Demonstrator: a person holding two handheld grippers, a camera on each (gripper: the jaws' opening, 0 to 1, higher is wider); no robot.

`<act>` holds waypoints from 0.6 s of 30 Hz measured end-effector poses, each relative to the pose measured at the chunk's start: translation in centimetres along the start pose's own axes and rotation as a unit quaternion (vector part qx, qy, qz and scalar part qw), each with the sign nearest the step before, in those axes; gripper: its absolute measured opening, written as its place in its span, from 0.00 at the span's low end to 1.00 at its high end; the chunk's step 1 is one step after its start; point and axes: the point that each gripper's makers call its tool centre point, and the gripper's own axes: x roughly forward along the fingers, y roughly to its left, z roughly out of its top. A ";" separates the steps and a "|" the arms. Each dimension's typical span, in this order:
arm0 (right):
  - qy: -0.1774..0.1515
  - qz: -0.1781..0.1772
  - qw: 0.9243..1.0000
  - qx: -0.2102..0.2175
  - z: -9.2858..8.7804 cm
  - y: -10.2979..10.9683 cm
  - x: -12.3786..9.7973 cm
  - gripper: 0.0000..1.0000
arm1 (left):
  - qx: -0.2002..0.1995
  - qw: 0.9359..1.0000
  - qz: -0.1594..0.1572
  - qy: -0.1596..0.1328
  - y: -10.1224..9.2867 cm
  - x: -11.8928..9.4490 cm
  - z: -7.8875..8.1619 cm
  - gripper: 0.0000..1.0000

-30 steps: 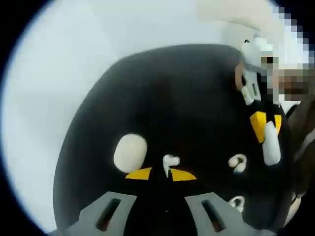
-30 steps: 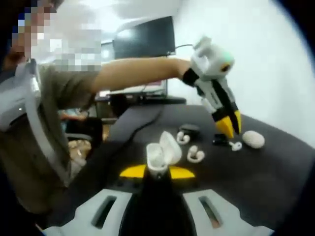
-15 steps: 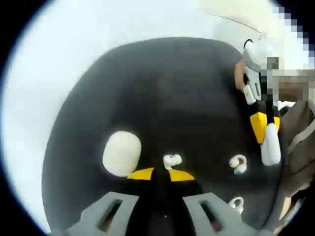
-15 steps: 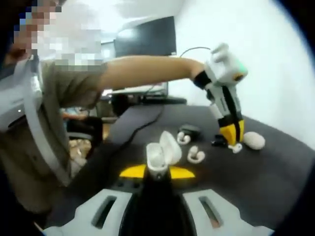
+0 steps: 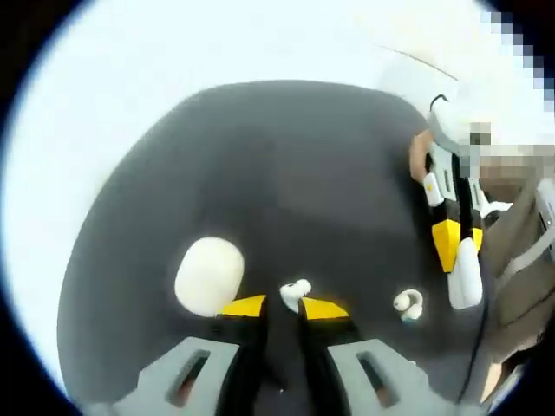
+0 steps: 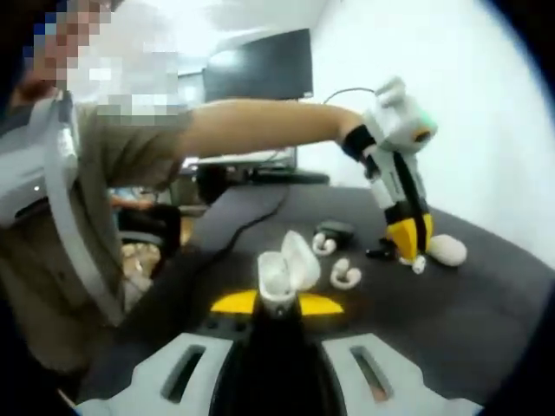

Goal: Pick up three earphones and place each one into its charging case using tactile feedback, ensure that each earphone is properly inserted and securely positioned inside the case.

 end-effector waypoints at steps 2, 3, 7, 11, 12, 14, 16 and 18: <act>0.000 0.000 1.000 -0.001 0.0 0.0 0.0 0.17 | -0.004 1.000 -0.012 -0.016 -0.4 0.2 0.4 0.14; 0.000 0.000 1.000 -0.001 0.0 0.0 0.0 0.17 | -0.010 1.000 -0.013 -0.019 -0.2 0.2 0.4 0.14; 0.000 0.000 1.000 -0.002 0.0 0.0 0.0 0.17 | -0.011 1.000 -0.013 -0.011 0.2 0.7 -0.1 0.12; 0.000 0.001 1.000 -0.003 0.0 0.0 0.1 0.17 | -0.014 0.999 -0.026 -0.032 -0.3 1.1 0.3 0.11; 0.000 0.001 1.000 -0.002 -0.1 0.0 0.1 0.17 | -0.015 0.999 -0.026 -0.032 -0.3 1.2 0.3 0.10; -0.001 0.002 1.000 -0.003 -0.1 0.0 0.1 0.17 | -0.015 0.999 -0.024 -0.034 -0.2 1.2 0.3 0.10; -0.001 0.002 1.000 -0.002 -0.1 -0.1 0.1 0.17 | -0.021 0.999 -0.023 -0.038 -0.2 1.0 0.3 0.10; -0.001 0.002 1.000 -0.003 -0.1 -0.1 0.1 0.17 | -0.023 0.998 -0.016 -0.049 -0.2 0.8 0.2 0.09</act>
